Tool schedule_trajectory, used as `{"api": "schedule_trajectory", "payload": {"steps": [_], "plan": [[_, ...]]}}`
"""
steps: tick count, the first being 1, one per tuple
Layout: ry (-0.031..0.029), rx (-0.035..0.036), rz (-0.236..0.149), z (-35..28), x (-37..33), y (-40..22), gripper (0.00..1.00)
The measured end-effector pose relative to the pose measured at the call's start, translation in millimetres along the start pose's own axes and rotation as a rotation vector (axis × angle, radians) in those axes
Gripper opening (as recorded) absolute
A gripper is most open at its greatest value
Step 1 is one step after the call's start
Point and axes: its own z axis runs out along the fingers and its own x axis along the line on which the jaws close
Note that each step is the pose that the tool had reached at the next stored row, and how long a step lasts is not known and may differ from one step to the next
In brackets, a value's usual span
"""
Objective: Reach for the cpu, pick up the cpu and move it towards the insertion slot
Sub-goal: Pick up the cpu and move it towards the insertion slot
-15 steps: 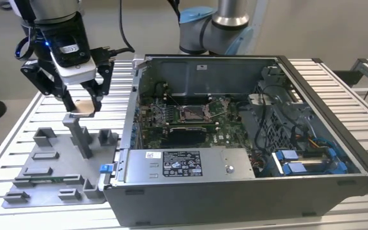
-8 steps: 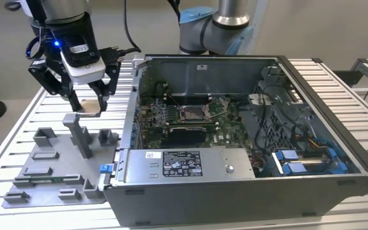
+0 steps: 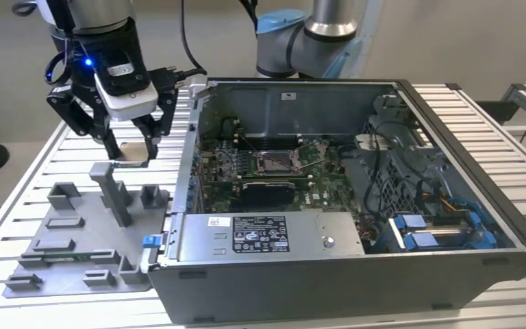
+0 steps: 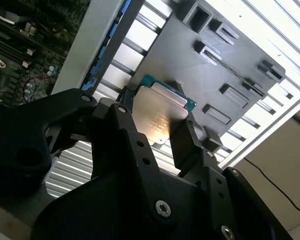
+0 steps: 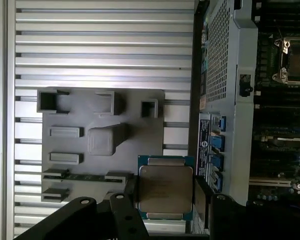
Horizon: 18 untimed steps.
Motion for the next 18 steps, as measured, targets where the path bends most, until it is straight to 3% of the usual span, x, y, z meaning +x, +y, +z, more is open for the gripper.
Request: {"api": "schedule_trajectory", "payload": {"steps": [6,18], "plan": [[0.0000,0.0000,0.000,-0.1,-2.6,0.0,0.00],[0.0000,0.0000,0.000,-0.7,-20.6,-0.2,0.00]]}}
